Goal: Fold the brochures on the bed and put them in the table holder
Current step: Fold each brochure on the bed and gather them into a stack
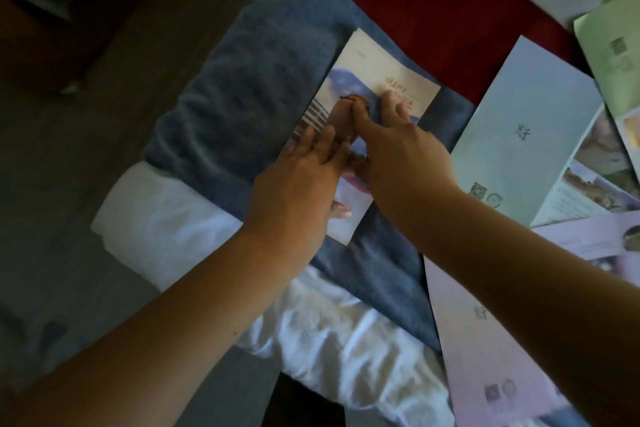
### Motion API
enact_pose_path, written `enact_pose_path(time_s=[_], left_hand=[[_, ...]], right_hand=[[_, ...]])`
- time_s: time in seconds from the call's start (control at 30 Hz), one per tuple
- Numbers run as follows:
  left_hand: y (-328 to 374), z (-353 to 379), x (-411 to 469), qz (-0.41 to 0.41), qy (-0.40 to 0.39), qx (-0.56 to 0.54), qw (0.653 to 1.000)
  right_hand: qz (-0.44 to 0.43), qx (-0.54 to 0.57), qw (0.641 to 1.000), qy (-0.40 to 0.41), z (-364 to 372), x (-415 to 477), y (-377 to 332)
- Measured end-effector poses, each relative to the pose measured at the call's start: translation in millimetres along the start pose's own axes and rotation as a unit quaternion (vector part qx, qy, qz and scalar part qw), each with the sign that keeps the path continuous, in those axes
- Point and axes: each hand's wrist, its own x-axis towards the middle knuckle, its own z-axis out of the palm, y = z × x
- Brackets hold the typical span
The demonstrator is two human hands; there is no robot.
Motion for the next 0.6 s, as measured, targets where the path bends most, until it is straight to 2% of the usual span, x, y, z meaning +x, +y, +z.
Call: enact_pose_path(time_s=[0.27, 0.43, 0.6], left_hand=[[-0.8, 18.7, 28.1, -0.059, -0.041, 0.053, 0.996], [-3.6, 25.4, 29.6, -0.056, -0.024, 0.057, 0.996], [-2.2, 22.7, 21.9, -0.042, 0.002, 0.005, 0.999]], right_hand=[[0.002, -0.055, 0.998, -0.014, 9.0, 25.6, -5.5], [0.001, -0.047, 0.999, -0.017, 12.3, 28.0, -4.9], [-0.025, -0.035, 0.999, -0.019, 6.2, 24.3, 3.7]])
